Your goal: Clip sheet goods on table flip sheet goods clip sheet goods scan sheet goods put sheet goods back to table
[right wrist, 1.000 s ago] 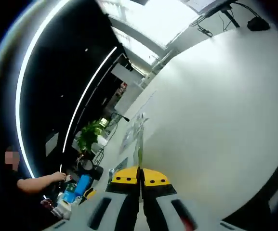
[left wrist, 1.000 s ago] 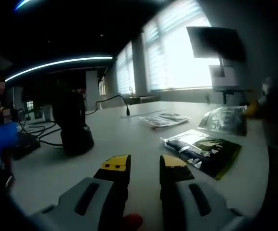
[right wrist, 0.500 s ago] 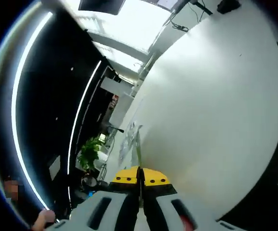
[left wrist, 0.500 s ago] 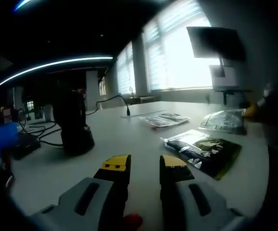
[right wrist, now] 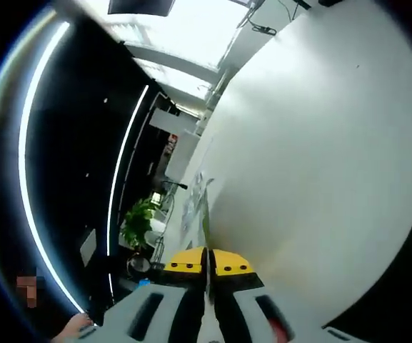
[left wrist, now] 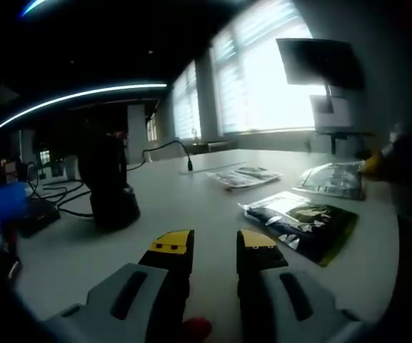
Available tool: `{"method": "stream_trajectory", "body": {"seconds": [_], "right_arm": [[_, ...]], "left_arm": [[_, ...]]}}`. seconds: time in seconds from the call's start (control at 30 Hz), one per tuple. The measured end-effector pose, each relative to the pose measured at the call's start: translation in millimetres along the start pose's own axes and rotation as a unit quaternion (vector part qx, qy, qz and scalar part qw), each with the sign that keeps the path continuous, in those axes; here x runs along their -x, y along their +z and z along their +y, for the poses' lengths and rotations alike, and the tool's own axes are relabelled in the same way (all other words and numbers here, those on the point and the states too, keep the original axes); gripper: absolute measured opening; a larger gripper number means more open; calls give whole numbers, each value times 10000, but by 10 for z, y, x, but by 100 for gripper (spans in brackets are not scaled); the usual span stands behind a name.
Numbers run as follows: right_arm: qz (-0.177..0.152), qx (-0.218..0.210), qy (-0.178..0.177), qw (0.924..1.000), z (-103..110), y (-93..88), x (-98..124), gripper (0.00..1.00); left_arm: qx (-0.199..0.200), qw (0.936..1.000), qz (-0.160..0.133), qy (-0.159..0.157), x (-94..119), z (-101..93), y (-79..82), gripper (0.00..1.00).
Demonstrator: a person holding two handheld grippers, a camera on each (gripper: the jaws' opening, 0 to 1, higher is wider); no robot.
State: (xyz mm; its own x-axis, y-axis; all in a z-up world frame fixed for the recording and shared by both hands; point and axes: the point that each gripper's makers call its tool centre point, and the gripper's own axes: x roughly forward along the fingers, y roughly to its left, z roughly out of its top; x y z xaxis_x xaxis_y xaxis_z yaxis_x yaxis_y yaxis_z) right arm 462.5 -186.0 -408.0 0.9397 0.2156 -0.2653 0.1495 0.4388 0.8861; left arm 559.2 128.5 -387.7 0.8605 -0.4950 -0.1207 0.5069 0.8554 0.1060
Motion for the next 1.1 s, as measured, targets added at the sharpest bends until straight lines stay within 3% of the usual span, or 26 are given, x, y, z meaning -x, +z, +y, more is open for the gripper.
{"method": "stream_trajectory", "body": {"seconds": [0.1,0.13,0.27,0.4,0.57,0.63,0.83,1.1], "right_arm": [[-97,-387,168,9991,80,37,51,17],[-86,-329,155,9993,76,50,80,22],[251,-48,171,9995,145,-53,116,21],[476,-15,443,9979,284,-111,101,22],[505,5,370,9980,263,-85,37,25],[608,-217,301,9975,222,-115,36,25],[822,-63,252,9963,243,-207,63,26],[747,203,149,9969,192,-163,24,29]], "left_arm": [[-1,10000,-2,-3,1,0,-1,16],[4,10000,-9,-7,0,0,1,16],[27,10000,-28,0,0,6,7,16],[11,10000,-46,-3,2,5,11,16],[11,10000,-51,-10,0,6,10,16],[15,10000,-57,-12,0,4,13,16],[-1,10000,-55,-11,3,-1,14,16],[-6,10000,-61,-2,4,-4,18,16]]}}
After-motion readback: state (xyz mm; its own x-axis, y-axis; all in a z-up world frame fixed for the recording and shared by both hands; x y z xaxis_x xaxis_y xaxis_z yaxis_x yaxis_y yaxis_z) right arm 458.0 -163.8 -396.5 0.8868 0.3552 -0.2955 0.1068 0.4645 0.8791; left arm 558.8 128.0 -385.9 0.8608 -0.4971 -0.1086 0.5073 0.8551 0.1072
